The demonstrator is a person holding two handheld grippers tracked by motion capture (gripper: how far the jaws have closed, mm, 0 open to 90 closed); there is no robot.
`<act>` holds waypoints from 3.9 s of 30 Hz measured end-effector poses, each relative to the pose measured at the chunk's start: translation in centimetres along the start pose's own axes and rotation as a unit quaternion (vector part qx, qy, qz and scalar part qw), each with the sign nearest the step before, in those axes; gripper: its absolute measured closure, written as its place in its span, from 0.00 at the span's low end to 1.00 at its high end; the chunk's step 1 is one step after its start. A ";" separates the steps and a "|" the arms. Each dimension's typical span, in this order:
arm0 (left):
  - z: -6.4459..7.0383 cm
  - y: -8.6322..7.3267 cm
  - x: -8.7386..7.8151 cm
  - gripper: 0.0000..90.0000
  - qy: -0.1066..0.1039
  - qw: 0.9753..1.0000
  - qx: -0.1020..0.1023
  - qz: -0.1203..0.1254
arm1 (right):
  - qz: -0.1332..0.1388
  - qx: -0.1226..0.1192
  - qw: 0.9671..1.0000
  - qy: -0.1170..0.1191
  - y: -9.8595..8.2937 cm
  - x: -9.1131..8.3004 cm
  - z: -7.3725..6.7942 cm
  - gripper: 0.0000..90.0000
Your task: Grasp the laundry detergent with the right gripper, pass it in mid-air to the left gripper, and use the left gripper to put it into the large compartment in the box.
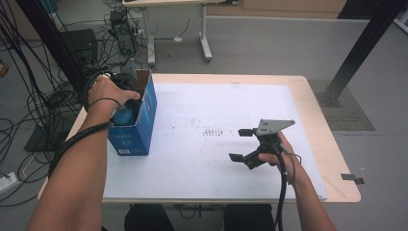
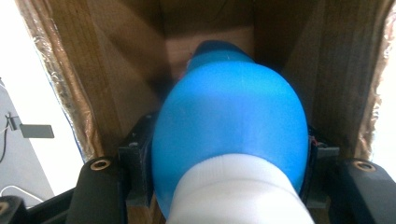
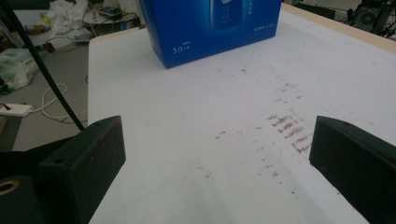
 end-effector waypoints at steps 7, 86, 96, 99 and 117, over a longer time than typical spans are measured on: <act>0.0 0.0 -0.1 0.40 -0.006 1.000 -0.002 0.005 | 0.000 0.001 1.000 0.001 -0.1 0.0 0.0 0.04; 5.2 -3.4 -10.1 0.05 -0.048 0.990 0.104 0.080 | -0.019 0.008 1.000 -0.010 0.3 -0.7 0.0 0.04; 8.7 -5.0 -10.1 0.05 -0.055 0.982 0.157 0.091 | -0.047 0.022 0.998 -0.022 0.3 -1.1 0.1 0.04; 9.9 -5.5 -9.9 0.05 -0.053 0.979 0.175 0.092 | -0.059 0.026 0.998 -0.026 0.4 -1.1 0.2 0.04; 14.0 -8.5 -5.8 0.05 -0.054 0.965 0.251 0.057 | -0.123 0.070 0.988 -0.064 0.0 -1.8 1.0 0.04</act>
Point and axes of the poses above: each handheld gripper's, and its own axes: x roughly forward along the jaws, y roughly out of its top, z roughly to its right, the point moved 9 cm from there along x, roughly forward along the jaws, and after that the axes turned 11 degrees about -x, right-handed, at the moved point
